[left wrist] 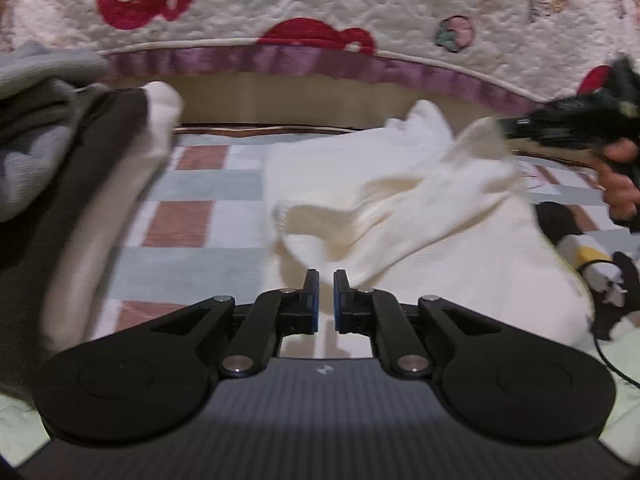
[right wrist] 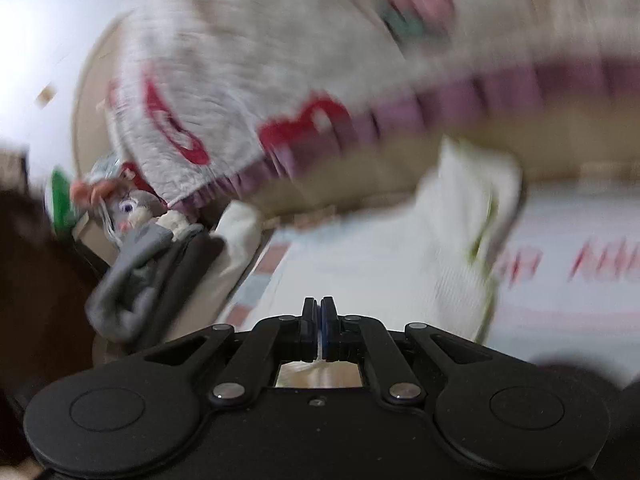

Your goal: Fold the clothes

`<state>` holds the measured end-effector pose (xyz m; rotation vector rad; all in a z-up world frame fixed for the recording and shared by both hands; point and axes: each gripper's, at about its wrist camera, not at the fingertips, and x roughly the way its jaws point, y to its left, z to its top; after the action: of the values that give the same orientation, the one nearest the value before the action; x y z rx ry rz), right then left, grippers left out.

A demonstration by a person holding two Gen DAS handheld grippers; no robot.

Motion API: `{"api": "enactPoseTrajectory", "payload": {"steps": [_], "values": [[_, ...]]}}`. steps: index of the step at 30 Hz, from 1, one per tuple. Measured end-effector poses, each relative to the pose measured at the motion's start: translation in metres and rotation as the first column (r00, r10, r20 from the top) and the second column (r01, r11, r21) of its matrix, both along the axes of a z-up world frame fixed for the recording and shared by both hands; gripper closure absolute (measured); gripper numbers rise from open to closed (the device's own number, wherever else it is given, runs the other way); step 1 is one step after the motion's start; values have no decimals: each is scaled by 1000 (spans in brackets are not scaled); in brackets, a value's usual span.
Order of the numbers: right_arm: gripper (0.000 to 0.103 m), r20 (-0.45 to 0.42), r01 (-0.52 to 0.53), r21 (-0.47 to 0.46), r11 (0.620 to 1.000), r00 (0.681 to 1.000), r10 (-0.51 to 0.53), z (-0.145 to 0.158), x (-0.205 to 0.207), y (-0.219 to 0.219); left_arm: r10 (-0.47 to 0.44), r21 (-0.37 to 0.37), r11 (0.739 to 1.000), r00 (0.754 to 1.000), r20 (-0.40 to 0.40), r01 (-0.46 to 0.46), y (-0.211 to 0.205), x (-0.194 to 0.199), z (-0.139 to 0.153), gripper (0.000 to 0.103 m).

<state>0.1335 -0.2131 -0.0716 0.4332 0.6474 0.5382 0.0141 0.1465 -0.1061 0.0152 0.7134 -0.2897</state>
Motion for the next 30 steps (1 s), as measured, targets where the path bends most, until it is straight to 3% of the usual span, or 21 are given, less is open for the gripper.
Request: {"api": "enactPoseTrajectory", "payload": {"steps": [3,6,9,14,16,17,19,21,23,24,25,27,30], "values": [[99,90,20,-165,986,996,-5,-6,-8,9,28,4,1000,999,-20,-27,4,-1,-4,95],[99,93,30,-146,989,996,-16,-13,-3,6,51,18,999,998,-25,-51,4,3,-6,93],[99,114,41,-171,984,993,-22,-15,5,7,78,-9,997,997,-24,-78,8,12,-3,76],[100,115,111,-150,982,989,-94,-25,15,-17,60,-21,998,998,-23,-61,5,33,0,75],[99,94,40,-136,990,995,-27,-23,17,-27,42,-24,999,999,-30,-43,0,42,-1,71],[95,87,-27,-166,986,995,42,-21,16,-27,36,-33,999,999,-37,-37,-2,48,-2,64],[95,111,-152,-319,935,974,196,-19,5,-13,46,-70,996,997,-68,-50,-1,61,-8,57],[95,126,-242,-435,868,937,325,-20,-7,3,73,-95,992,993,-95,-82,0,72,-15,56],[95,146,-287,-486,826,905,400,-22,-16,16,60,-97,993,993,-100,-70,-3,80,-19,67],[92,157,-292,-499,816,896,416,-23,-19,21,43,-84,995,995,-95,-51,-6,82,-18,77],[80,174,-278,-525,805,890,421,-24,-22,26,22,-58,998,996,-86,-27,-10,82,-16,98],[72,211,-233,-582,779,882,421,-26,-27,33,9,-26,1000,997,-73,-11,-15,82,-10,98],[71,237,-197,-631,750,872,428,-29,-29,38,-5,-9,1000,998,-58,4,-19,80,-3,98]]}}
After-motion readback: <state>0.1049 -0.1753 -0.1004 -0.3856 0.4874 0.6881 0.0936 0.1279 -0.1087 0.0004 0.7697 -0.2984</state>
